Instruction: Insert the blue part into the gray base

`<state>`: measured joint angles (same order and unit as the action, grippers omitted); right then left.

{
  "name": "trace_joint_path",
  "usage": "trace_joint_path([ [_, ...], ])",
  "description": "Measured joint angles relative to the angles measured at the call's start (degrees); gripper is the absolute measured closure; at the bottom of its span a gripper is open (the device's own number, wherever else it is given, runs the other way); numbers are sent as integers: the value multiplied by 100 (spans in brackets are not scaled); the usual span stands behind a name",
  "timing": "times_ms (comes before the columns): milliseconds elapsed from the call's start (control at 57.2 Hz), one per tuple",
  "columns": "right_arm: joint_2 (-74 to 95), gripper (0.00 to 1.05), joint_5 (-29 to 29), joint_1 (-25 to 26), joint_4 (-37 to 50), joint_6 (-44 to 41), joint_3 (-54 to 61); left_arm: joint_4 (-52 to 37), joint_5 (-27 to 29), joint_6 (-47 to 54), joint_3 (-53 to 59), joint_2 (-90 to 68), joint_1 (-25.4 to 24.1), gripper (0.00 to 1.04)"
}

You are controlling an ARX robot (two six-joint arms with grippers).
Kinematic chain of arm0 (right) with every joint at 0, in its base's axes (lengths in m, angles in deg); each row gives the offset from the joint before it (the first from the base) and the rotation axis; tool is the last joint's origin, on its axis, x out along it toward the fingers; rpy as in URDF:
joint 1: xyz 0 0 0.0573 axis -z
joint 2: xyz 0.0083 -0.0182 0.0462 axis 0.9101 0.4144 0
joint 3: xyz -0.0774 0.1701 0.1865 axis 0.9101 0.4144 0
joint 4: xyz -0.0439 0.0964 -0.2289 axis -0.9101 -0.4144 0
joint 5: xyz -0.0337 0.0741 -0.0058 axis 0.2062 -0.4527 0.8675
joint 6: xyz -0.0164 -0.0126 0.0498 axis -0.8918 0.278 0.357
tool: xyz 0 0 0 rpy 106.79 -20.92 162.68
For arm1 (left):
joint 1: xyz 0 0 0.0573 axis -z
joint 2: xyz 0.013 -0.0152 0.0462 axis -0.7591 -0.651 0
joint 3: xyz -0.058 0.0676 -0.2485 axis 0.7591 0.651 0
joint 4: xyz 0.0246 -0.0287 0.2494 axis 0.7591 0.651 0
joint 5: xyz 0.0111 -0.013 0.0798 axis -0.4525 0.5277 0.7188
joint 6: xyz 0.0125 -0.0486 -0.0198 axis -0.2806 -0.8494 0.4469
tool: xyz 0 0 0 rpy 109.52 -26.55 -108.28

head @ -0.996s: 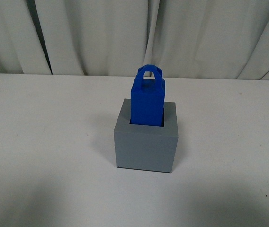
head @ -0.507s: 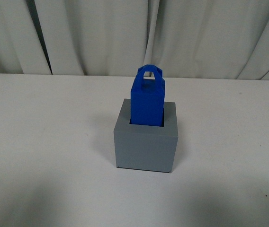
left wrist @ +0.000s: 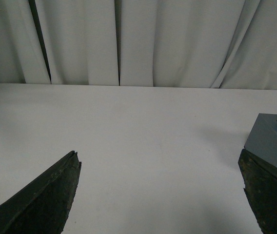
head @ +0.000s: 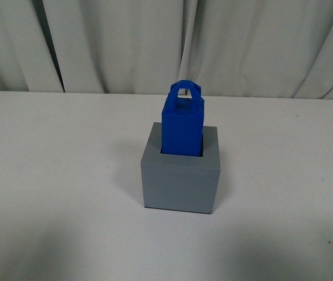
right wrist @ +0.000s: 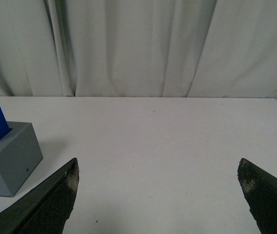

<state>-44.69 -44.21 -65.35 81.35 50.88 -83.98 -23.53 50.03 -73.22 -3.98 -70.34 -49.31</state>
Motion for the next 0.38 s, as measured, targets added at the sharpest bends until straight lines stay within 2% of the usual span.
trace_joint_path([
  [385, 0, 9, 0, 0, 0, 0, 0, 0, 0, 0, 0, 0, 0, 6],
])
